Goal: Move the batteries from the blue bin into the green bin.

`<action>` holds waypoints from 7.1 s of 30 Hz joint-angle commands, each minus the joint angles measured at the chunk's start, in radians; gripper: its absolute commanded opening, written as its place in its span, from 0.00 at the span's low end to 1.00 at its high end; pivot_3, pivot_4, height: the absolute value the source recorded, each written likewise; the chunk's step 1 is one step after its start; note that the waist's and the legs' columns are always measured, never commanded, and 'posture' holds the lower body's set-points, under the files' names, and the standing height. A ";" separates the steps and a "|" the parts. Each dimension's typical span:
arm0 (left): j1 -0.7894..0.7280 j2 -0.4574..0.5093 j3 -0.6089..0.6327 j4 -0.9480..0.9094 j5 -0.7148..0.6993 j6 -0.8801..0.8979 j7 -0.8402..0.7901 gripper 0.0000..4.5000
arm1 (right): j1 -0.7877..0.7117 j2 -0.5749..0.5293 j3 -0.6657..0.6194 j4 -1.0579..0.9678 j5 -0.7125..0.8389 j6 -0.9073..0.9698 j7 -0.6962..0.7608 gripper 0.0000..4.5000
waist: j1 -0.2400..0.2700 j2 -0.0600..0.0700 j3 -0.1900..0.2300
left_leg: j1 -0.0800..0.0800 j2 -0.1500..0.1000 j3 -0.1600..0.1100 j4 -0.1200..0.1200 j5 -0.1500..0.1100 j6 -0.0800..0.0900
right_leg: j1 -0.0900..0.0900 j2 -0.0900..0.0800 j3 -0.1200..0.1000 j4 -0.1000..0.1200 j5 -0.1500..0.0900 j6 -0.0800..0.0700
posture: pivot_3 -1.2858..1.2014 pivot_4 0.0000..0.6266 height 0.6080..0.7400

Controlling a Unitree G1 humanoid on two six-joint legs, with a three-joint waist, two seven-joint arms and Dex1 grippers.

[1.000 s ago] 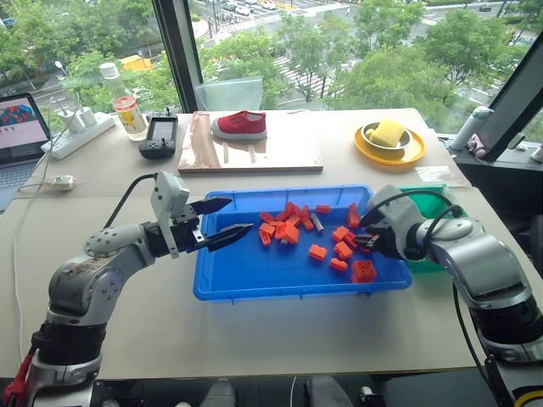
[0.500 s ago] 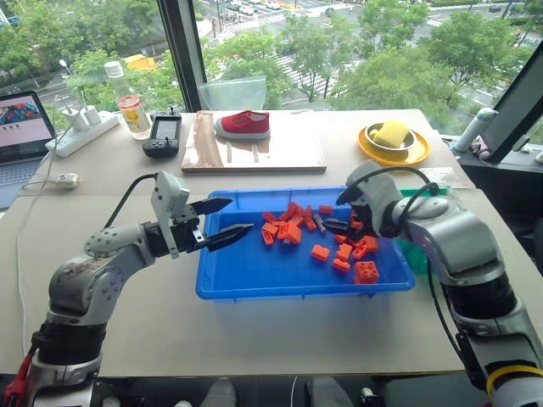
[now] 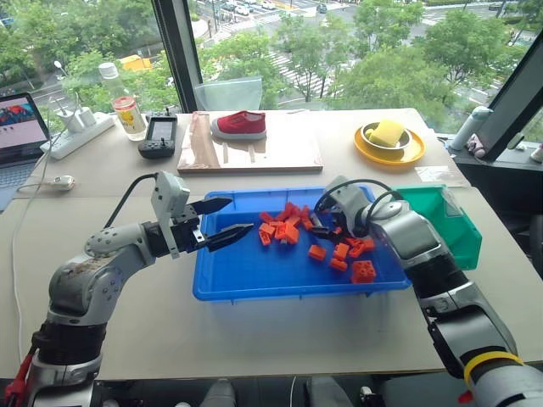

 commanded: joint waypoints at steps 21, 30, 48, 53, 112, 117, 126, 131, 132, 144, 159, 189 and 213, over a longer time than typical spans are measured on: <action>0.007 0.026 0.027 -0.030 -0.009 -0.003 -0.016 1.00 | 0.016 -0.303 -0.464 -0.524 0.069 0.424 -0.054 0.06 | 0.012 0.001 0.001 | -0.002 -0.001 0.000 0.000 0.000 0.000 | 0.000 -0.001 0.000 -0.001 0.000 0.000 | 0.52 0.24 1.00; 0.014 0.055 0.027 -0.014 -0.001 -0.007 -0.047 1.00 | 0.314 -0.466 -0.499 -0.501 0.048 0.367 -0.079 0.29 | 0.019 0.002 0.001 | -0.001 -0.001 0.004 0.000 -0.001 0.001 | 0.000 -0.001 0.003 -0.002 0.000 0.000 | 0.52 0.24 1.00; 0.025 0.103 0.033 0.004 0.010 -0.014 -0.092 1.00 | 0.107 -0.163 -0.238 -0.672 0.311 0.380 0.027 0.87 | 0.025 0.000 0.001 | -0.002 0.000 0.002 0.000 0.000 0.001 | 0.000 -0.001 0.000 -0.002 0.000 0.000 | 0.52 0.24 1.00; 0.057 0.163 0.030 -0.029 0.004 -0.008 -0.173 1.00 | 0.112 -0.117 -0.111 -0.579 0.279 0.284 0.044 0.87 | 0.025 0.000 0.001 | -0.002 0.000 0.002 0.000 0.000 0.001 | 0.000 -0.001 0.000 -0.002 0.000 0.000 | 0.52 0.24 1.00; 0.123 0.247 0.041 -0.075 0.000 0.001 -0.242 1.00 | 0.054 -0.016 -0.048 -0.611 0.204 0.300 -0.028 0.89 | 0.002 0.001 0.002 | 0.000 0.001 0.001 -0.001 -0.001 0.002 | -0.002 0.001 0.000 0.001 0.000 0.000 | 0.52 0.24 1.00; 0.126 0.244 0.042 -0.080 -0.003 0.001 -0.235 1.00 | 0.086 0.020 0.003 -0.505 0.173 0.229 -0.044 0.89 | 0.011 0.001 0.002 | -0.002 0.000 0.000 -0.001 0.000 0.001 | -0.001 -0.001 -0.001 0.000 0.000 0.000 | 0.52 0.24 1.00; 0.127 0.239 0.047 -0.080 -0.004 -0.003 -0.223 1.00 | 0.092 0.063 0.012 -0.314 0.131 0.101 -0.040 0.89 | 0.000 0.001 0.002 | 0.000 0.001 0.000 -0.002 0.000 0.001 | -0.002 0.000 0.000 0.001 0.000 0.000 | 0.52 0.24 1.00; 0.124 0.239 0.047 -0.081 -0.005 -0.004 -0.223 1.00 | 0.079 0.112 0.019 -0.230 0.106 0.053 -0.039 0.89 | -0.001 0.001 0.002 | 0.000 0.001 0.000 -0.002 0.000 0.001 | -0.002 0.001 0.000 0.001 0.000 0.000 | 0.52 0.24 1.00; 0.124 0.240 0.047 -0.080 -0.004 -0.005 -0.224 1.00 | 0.079 0.118 0.021 -0.217 0.100 0.045 -0.037 0.89 | -0.001 0.001 0.002 | 0.000 0.001 0.000 -0.002 0.000 0.001 | -0.002 0.001 0.000 0.001 0.000 0.000 | 0.52 0.24 1.00; 0.119 0.238 0.042 -0.077 -0.001 -0.009 -0.225 1.00 | 0.073 0.174 0.018 -0.125 0.056 -0.011 -0.032 0.89 | -0.001 0.001 0.002 | 0.001 0.001 0.000 -0.002 0.000 0.001 | -0.002 0.001 0.000 0.001 0.000 0.000 | 0.52 0.24 1.00; 0.108 0.235 0.035 -0.071 0.002 -0.009 -0.228 1.00 | 0.070 0.128 -0.024 -0.235 0.055 0.060 -0.005 0.56 | 0.000 0.001 0.002 | 0.000 0.001 0.000 -0.002 0.000 0.001 | -0.002 0.000 0.000 0.002 0.000 0.000 | 0.52 0.24 1.00; -0.017 0.224 -0.021 -0.109 0.013 -0.013 -0.231 1.00 | 0.313 -0.452 -0.505 -0.492 0.122 0.364 -0.121 0.56 | 0.027 0.001 0.003 | -0.001 0.000 0.005 -0.001 -0.001 0.004 | -0.002 -0.001 0.003 -0.002 0.000 0.000 | 0.52 0.24 1.00; 0.013 0.170 0.031 -0.047 0.004 -0.010 -0.161 1.00 | 0.457 -0.308 -0.646 -0.923 0.544 0.163 0.131 1.00 | 0.033 0.001 0.004 | -0.003 0.000 0.003 0.002 -0.002 0.005 | 0.000 -0.001 0.001 -0.004 0.000 0.000 | 0.52 0.24 1.00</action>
